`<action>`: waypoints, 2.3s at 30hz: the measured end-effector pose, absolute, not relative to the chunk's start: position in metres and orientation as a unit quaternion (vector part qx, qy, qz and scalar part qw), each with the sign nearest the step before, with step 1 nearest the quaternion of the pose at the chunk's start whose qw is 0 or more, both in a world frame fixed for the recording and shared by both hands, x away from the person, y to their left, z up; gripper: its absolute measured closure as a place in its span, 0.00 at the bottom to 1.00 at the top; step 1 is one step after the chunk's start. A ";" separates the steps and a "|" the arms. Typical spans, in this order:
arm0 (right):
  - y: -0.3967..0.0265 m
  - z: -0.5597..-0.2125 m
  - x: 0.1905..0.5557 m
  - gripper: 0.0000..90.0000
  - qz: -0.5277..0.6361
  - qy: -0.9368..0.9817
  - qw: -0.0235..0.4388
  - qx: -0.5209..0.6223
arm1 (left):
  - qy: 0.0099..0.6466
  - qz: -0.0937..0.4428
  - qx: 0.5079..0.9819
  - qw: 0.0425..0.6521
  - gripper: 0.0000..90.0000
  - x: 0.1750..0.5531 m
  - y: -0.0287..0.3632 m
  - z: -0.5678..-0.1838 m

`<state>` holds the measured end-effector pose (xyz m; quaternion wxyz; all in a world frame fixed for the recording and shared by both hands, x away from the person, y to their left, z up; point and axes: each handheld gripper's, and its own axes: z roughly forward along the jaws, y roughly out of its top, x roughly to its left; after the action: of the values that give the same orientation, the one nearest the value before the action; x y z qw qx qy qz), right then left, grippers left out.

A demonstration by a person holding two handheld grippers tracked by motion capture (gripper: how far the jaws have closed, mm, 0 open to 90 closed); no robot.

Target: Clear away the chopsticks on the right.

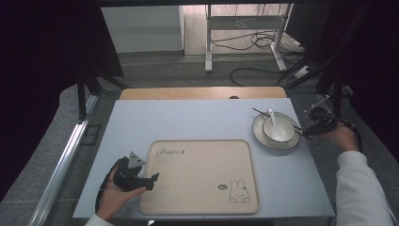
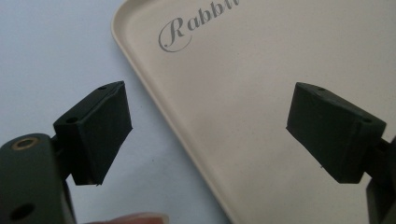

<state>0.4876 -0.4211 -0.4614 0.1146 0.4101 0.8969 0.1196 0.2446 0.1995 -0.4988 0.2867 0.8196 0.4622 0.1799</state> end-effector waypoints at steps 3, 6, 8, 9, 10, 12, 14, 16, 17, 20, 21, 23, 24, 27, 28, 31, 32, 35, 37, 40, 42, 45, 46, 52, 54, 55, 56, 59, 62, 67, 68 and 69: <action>-0.420 -0.462 0.487 0.85 0.122 0.900 0.113 0.403 | 0.462 0.179 0.820 0.286 0.16 0.245 0.200 -0.499; -0.420 -0.462 0.487 0.87 0.121 0.902 0.114 0.398 | 0.462 0.179 0.820 0.286 0.16 0.245 0.200 -0.499; -0.420 -0.460 0.486 0.91 0.122 0.903 0.118 0.395 | 0.462 0.179 0.820 0.286 0.16 0.245 0.200 -0.499; -0.420 -0.460 0.485 0.92 0.122 0.903 0.120 0.393 | 0.462 0.179 0.820 0.286 0.16 0.245 0.200 -0.499; -0.420 -0.459 0.485 0.92 0.123 0.902 0.124 0.394 | 0.461 0.179 0.820 0.286 0.16 0.245 0.200 -0.499; -0.421 -0.456 0.483 0.92 0.130 0.900 0.125 0.396 | 0.461 0.180 0.821 0.285 0.16 0.245 0.200 -0.499; -0.421 -0.454 0.482 0.92 0.130 0.900 0.126 0.397 | 0.461 0.180 0.820 0.287 0.16 0.245 0.200 -0.499; -0.421 -0.451 0.481 0.92 0.135 0.896 0.129 0.403 | 0.461 0.181 0.820 0.287 0.16 0.245 0.200 -0.499; -0.421 -0.448 0.479 0.92 0.140 0.892 0.133 0.408 | 0.461 0.181 0.820 0.287 0.16 0.245 0.200 -0.498; -0.419 -0.439 0.473 0.92 0.148 0.881 0.151 0.423 | 0.460 0.182 0.819 0.290 0.16 0.244 0.200 -0.498; -0.418 -0.435 0.471 0.92 0.154 0.877 0.155 0.428 | 0.459 0.182 0.820 0.289 0.16 0.244 0.200 -0.498; -0.416 -0.426 0.465 0.92 0.164 0.870 0.162 0.437 | 0.459 0.183 0.820 0.289 0.16 0.244 0.200 -0.498; -0.415 -0.423 0.462 0.92 0.168 0.868 0.164 0.438 | 0.459 0.183 0.820 0.289 0.16 0.244 0.200 -0.497; -0.409 -0.409 0.449 0.92 0.193 0.859 0.168 0.444 | 0.459 0.185 0.819 0.292 0.16 0.243 0.201 -0.496; -0.406 -0.405 0.445 0.92 0.201 0.857 0.165 0.445 | 0.459 0.186 0.818 0.292 0.16 0.243 0.201 -0.496; -0.395 -0.395 0.430 0.92 0.219 0.855 0.165 0.440 | 0.460 0.189 0.817 0.293 0.16 0.242 0.201 -0.495; -0.395 -0.395 0.430 0.92 0.219 0.855 0.165 0.440 | 0.460 0.189 0.817 0.293 0.16 0.242 0.201 -0.495; -0.377 -0.387 0.408 0.92 0.240 0.857 0.161 0.426 | 0.462 0.190 0.813 0.298 0.16 0.241 0.200 -0.494; -0.366 -0.385 0.396 0.92 0.245 0.864 0.160 0.409 | 0.462 0.190 0.813 0.299 0.16 0.241 0.200 -0.494; -0.355 -0.384 0.385 0.92 0.253 0.870 0.163 0.390 | 0.461 0.190 0.813 0.299 0.16 0.241 0.199 -0.493; -0.333 -0.383 0.365 0.92 0.265 0.880 0.165 0.359 | 0.464 0.191 0.811 0.301 0.16 0.240 0.200 -0.493; -0.310 -0.386 0.346 0.92 0.268 0.890 0.156 0.334 | 0.468 0.190 0.808 0.303 0.16 0.239 0.202 -0.492; -0.305 -0.388 0.343 0.92 0.268 0.892 0.154 0.328 | 0.471 0.190 0.806 0.304 0.16 0.239 0.203 -0.492; -0.277 -0.408 0.318 0.92 0.265 0.907 0.113 0.308 | 0.470 0.188 0.807 0.304 0.16 0.239 0.203 -0.492; -0.270 -0.414 0.313 0.92 0.265 0.910 0.100 0.304 | 0.468 0.187 0.808 0.304 0.16 0.239 0.202 -0.492; -0.265 -0.418 0.310 0.92 0.269 0.912 0.082 0.300 | 0.467 0.187 0.809 0.304 0.16 0.239 0.201 -0.493; -0.260 -0.422 0.308 0.92 0.270 0.914 0.069 0.295 | 0.467 0.187 0.809 0.304 0.16 0.239 0.201 -0.493; -0.245 -0.434 0.304 0.92 0.259 0.922 0.044 0.284 | 0.467 0.186 0.810 0.304 0.16 0.239 0.201 -0.493; -0.236 -0.443 0.304 0.92 0.255 0.924 0.032 0.283 | 0.467 0.186 0.809 0.304 0.16 0.239 0.201 -0.493; -0.211 -0.468 0.304 0.92 0.212 0.935 0.025 0.283 | 0.466 0.185 0.811 0.301 0.16 0.240 0.200 -0.494; -0.207 -0.470 0.304 0.92 0.206 0.937 0.026 0.281 | 0.465 0.185 0.811 0.301 0.16 0.240 0.200 -0.494; -0.203 -0.473 0.304 0.92 0.200 0.939 0.026 0.279 | 0.465 0.185 0.812 0.301 0.16 0.239 0.200 -0.494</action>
<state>0.3037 -0.2031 -0.4735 0.0262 0.2792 0.9388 0.2002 0.2392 0.2000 -0.4941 0.3006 0.8119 0.4649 0.1853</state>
